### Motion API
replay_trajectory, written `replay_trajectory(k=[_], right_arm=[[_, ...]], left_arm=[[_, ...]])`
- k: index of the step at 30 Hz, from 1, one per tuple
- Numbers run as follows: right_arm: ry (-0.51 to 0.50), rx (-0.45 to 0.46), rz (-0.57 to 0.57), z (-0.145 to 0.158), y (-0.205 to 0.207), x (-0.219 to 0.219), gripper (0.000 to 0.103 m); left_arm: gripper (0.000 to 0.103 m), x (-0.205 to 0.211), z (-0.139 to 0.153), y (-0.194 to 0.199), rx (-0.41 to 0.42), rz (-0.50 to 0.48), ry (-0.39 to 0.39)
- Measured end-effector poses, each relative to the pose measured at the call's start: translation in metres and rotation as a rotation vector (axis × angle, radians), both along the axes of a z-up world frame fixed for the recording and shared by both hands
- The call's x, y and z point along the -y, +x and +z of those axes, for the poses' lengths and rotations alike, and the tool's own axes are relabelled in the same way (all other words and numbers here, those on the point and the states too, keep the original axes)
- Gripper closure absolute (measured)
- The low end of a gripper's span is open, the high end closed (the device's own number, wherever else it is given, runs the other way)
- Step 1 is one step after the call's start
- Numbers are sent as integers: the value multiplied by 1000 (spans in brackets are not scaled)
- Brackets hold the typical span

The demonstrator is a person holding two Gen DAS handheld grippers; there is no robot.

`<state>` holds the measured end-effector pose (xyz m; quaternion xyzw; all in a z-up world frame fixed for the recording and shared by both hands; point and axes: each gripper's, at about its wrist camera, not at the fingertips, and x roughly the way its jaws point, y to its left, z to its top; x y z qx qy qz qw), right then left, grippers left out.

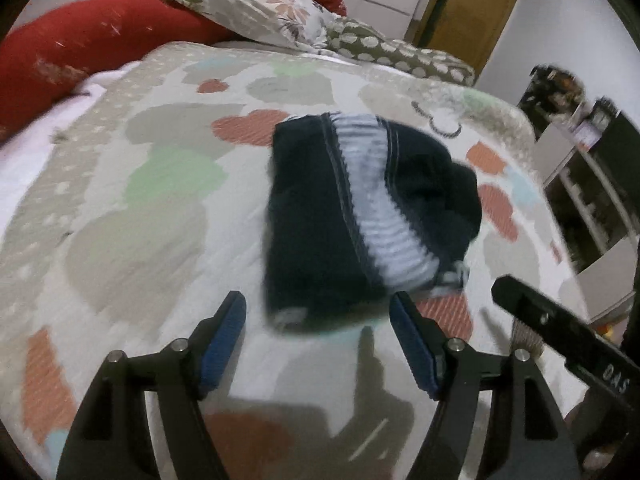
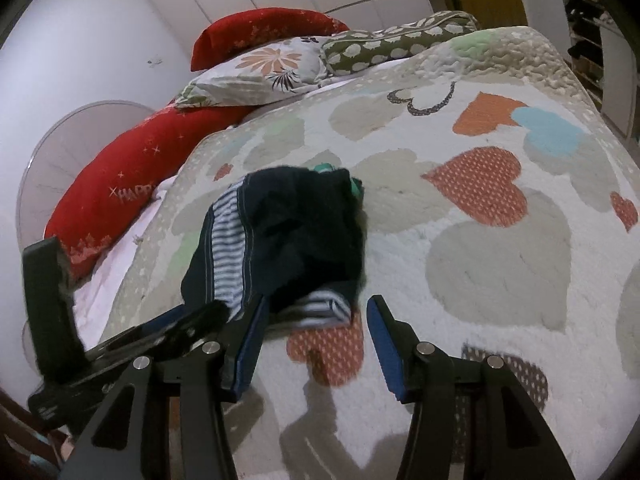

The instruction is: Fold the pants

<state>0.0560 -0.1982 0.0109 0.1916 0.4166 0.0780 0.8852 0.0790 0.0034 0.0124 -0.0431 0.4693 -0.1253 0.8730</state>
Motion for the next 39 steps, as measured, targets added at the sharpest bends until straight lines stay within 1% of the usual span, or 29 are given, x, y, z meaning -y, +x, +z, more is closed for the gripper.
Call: replay_trajectory(k=[2,5,9,13,16,19,25,34,39], right_arm=[[-9,0,2,-2,-9,-1,47],[-43,5,3,-3,-23,-3,48],[-94,30,-2,3,-44,-1,47],[-128,69,-15,12,-63,3,47],[-144,96,-28,21,-71,5,47],[-167,126,-42,29,-78,6,44],[-182,146,-59,34,-85,9,44],[-184,116,-60,22,-81,10,43],[-188,110,-56,20,-80,7,43]], left_arm=[[30,-1,6,-14,11,25,38],[30,2,17,-35,35,52,69],[30,12,34,-64,96,64,113],[30,24,52,-83,169,59,131],[29,29,64,-94,217,48,130],[25,34,70,-101,237,33,117],[25,43,68,-104,236,10,125],[25,50,55,-101,193,-14,115],[25,49,50,-100,178,-11,111]])
